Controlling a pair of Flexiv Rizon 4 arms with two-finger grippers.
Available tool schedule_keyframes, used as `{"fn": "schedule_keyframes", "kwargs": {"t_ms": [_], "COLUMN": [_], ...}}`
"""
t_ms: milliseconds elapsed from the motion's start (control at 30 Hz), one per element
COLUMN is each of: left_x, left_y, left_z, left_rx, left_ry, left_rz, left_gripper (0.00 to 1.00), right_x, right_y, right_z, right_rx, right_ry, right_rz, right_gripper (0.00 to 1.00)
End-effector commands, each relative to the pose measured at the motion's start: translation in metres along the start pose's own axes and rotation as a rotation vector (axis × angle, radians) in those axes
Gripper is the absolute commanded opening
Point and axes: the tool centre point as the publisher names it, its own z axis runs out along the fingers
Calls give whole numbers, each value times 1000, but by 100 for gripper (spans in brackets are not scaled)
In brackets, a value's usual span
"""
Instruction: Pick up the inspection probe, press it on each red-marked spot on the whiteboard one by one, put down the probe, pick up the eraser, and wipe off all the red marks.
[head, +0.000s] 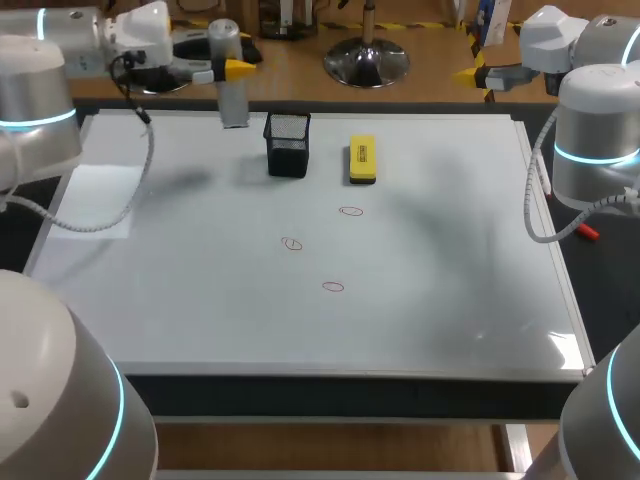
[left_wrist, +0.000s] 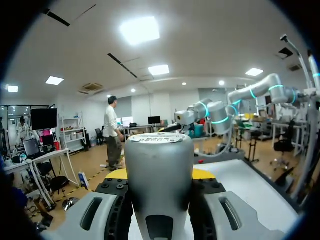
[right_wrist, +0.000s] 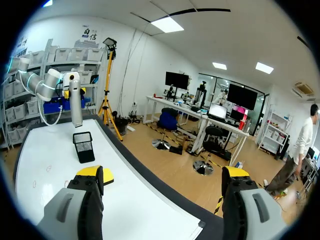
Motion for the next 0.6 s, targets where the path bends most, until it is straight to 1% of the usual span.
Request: {"fn": "schedule_keyframes", "kwargs": {"t_ms": [33,267,600], "left_x": [12,16,20], "left_y": [-4,9,24], "left_z": [-18,-40,-55], "left_rx": [-15,-29,-22], "left_ry": [-76,-127,-161], "left_rz": [4,9,14], "left_gripper": [0,0,0], "right_x": [0,0,0], "right_y": [0,0,0], "right_z": [0,0,0], "right_rx": [0,0,0], "right_ry": [1,1,1], "right_rz": [0,0,0], "right_gripper": [100,100,100]}}
